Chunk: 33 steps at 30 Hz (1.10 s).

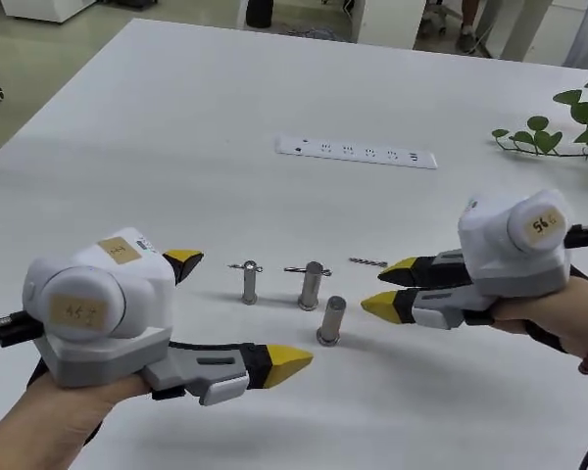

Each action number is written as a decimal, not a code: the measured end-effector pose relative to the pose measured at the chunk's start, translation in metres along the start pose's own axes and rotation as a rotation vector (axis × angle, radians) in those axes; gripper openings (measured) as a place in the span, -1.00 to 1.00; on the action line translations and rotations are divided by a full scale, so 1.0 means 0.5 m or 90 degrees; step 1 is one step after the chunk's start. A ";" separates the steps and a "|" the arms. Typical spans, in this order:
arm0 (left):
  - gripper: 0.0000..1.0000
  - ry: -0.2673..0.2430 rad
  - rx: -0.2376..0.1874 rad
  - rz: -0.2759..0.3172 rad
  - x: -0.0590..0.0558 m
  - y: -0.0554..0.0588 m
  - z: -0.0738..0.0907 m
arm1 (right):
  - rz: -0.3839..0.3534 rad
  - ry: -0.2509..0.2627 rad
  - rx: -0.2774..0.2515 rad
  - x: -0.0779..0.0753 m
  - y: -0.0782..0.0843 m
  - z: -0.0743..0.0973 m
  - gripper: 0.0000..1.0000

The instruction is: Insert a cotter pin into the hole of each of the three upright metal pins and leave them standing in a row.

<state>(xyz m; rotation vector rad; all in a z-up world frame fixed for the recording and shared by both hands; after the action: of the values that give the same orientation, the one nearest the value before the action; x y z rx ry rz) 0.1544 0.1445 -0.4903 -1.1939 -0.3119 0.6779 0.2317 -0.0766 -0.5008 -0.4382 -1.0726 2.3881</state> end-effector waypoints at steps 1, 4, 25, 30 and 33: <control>0.94 0.000 0.000 0.000 0.000 0.000 0.000 | 0.000 0.002 0.005 -0.007 0.000 0.000 -0.52; 0.93 0.000 0.001 0.002 0.000 0.001 0.000 | 0.000 0.014 0.016 -0.028 -0.004 -0.002 -0.53; 0.87 0.008 0.010 0.005 0.000 0.005 -0.002 | 0.036 0.026 0.115 -0.121 0.006 -0.074 -0.59; 0.86 0.011 0.010 0.005 -0.002 0.004 -0.002 | 0.038 0.028 0.123 -0.130 0.007 -0.089 -0.62; 0.84 0.013 0.012 0.005 -0.003 0.005 -0.003 | 0.036 0.029 0.135 -0.137 0.012 -0.100 -0.65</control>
<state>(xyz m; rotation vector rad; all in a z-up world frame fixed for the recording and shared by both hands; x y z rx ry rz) 0.1531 0.1430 -0.4928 -1.1844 -0.2839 0.6730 0.3104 -0.0872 -0.5314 -0.4506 -0.7868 2.4960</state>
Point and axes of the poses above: the centre of the closed fingertips' face, and the gripper's own axes: z roughly backward along the fingers, x roughly to its left, y roughly out of its underside, the point moved 8 cm from there along z, roughly backward along the fingers, and after that the axes turned 9 degrees about y, right-handed, at the moved point
